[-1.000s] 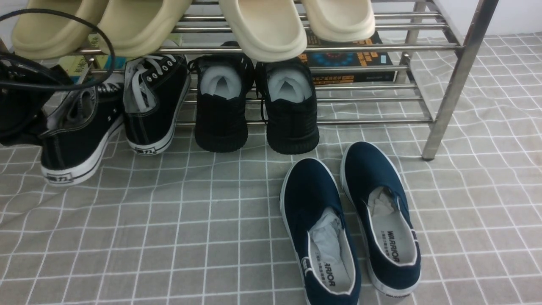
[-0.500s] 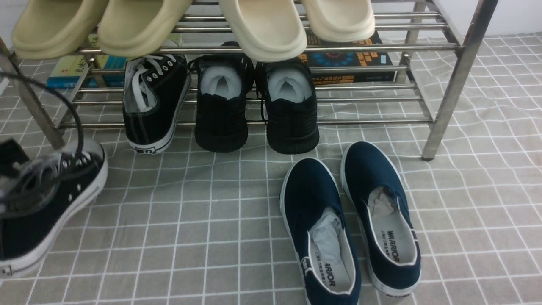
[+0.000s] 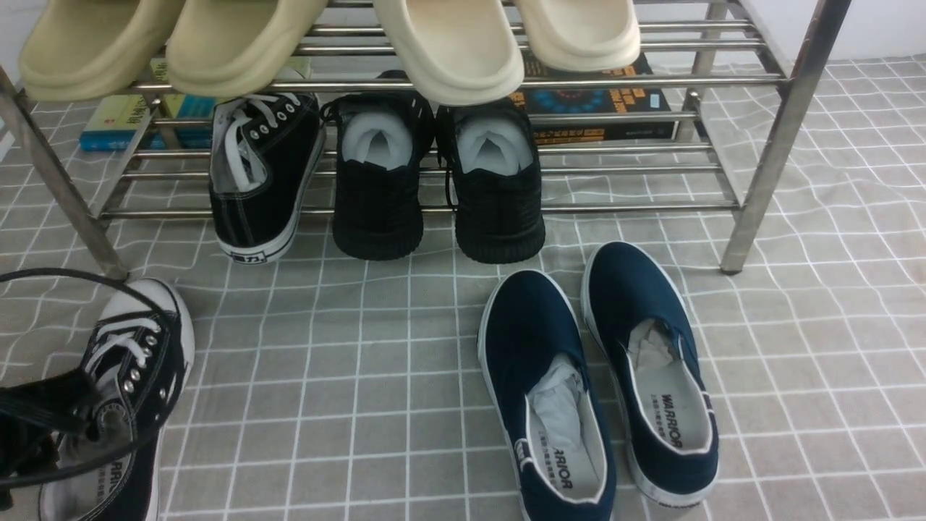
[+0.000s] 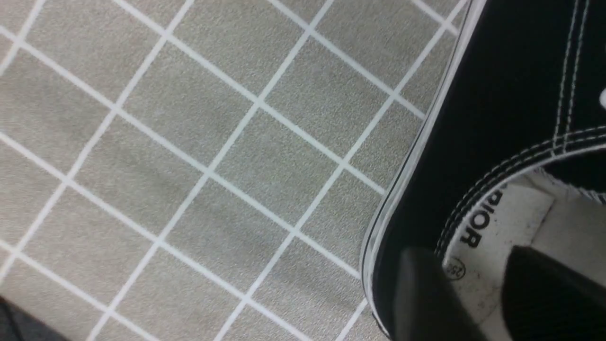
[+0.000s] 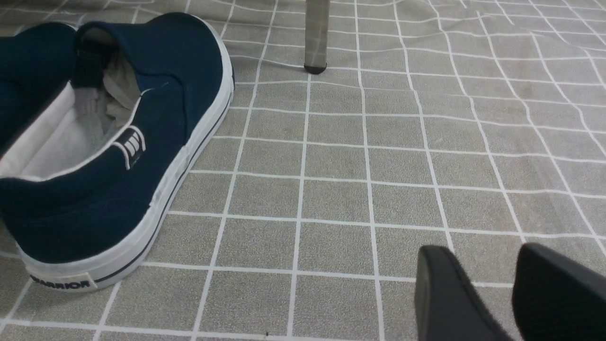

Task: Take the shoes off the shelf with your hand from the grey coffee tablecloth.
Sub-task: 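Set the held shoe down on the floor in front of the rack with the left gripper, then grasp the leftmost shoe on the bottom shelf of the shoe rack with the left gripper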

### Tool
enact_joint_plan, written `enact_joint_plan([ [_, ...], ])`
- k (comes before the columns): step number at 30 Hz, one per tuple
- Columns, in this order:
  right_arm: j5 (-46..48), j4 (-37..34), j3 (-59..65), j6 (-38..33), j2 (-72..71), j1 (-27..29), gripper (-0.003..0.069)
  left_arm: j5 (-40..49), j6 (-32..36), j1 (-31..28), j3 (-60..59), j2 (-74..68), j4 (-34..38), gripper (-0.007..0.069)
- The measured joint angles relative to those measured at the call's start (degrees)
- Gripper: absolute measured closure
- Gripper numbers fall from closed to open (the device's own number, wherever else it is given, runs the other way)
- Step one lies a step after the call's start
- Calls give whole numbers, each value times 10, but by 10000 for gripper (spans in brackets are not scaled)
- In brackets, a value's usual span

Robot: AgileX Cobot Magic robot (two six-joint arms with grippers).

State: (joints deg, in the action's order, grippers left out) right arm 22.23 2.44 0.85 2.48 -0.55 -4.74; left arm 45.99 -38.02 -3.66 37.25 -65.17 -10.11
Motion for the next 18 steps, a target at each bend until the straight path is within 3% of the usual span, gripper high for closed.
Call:
enact_joint_plan([
  [3, 0, 0, 0, 0, 0, 0, 420, 8, 26, 0, 61, -1, 33, 225],
  [6, 0, -1, 0, 0, 0, 0, 420, -6, 92, 12, 133, -22, 101, 191],
  [11, 0, 0, 0, 0, 0, 0, 420, -56, 154, 57, 219, -105, 190, 196],
  [18, 0, 0, 0, 0, 0, 0, 420, -120, 159, 68, 333, -237, 197, 200],
])
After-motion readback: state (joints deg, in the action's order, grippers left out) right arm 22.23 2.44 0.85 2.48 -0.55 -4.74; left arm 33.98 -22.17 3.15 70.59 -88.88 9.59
